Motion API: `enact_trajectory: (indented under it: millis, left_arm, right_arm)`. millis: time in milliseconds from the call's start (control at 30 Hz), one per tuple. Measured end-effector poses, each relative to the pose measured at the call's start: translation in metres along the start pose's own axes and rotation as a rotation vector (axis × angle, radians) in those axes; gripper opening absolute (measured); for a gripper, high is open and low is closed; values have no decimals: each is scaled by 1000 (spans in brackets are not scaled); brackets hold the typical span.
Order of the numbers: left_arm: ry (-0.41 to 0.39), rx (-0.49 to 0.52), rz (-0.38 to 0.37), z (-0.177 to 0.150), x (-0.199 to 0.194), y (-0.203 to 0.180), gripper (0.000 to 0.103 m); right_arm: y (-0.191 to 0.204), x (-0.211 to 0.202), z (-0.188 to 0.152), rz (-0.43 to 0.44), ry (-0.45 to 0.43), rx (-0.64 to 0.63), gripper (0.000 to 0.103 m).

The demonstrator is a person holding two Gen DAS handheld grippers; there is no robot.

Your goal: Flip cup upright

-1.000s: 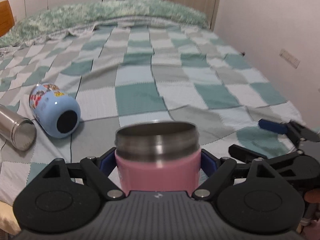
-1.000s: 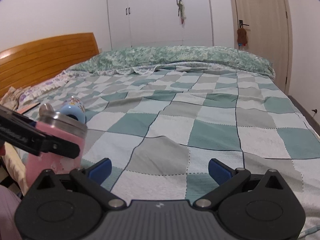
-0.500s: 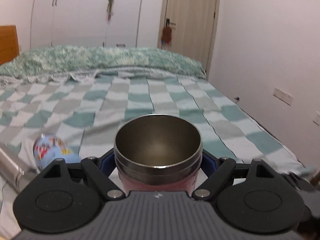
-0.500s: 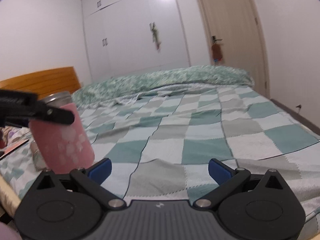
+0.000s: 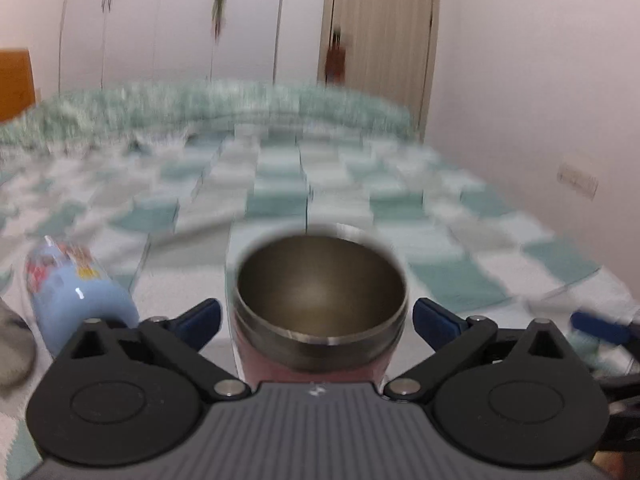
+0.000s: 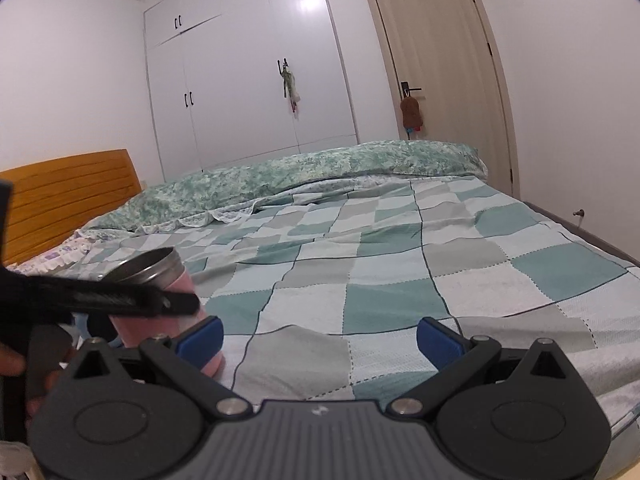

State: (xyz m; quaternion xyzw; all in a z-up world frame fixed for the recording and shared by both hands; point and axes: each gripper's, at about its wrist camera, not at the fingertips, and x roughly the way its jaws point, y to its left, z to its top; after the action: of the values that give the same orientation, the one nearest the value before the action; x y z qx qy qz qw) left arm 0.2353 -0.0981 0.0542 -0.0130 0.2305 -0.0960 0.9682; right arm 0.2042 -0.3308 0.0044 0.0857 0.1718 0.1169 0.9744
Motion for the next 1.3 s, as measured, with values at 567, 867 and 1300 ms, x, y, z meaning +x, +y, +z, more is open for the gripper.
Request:
enact_trajectory:
  millis: [567, 867, 1300]
  left_arm:
    - [-296, 59, 128, -47, -184, 54, 103]
    - [-328, -58, 227, -104, -204, 73, 103]
    - [-463, 86, 290, -139, -200, 44, 103]
  right_arm:
    - [37, -60, -15, 43, -88, -109, 103]
    - [69, -107, -40, 49, -130, -208, 103]
    - [86, -134, -71, -40, -273, -333, 103]
